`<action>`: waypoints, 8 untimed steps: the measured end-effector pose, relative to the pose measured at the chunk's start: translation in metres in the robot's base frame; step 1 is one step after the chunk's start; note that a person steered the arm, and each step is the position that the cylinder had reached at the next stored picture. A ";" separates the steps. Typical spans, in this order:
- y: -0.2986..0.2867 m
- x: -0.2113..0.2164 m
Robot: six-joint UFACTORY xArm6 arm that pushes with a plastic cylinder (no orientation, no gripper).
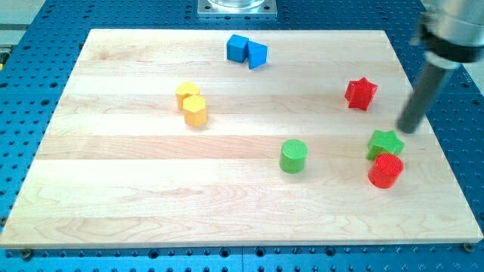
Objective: Push the green blocks to the bottom right of the hexagon
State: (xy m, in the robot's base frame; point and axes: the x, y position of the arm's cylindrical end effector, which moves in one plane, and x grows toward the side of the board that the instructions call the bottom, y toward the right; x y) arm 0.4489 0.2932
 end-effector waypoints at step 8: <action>-0.172 0.067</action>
State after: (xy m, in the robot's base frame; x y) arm 0.5155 0.1211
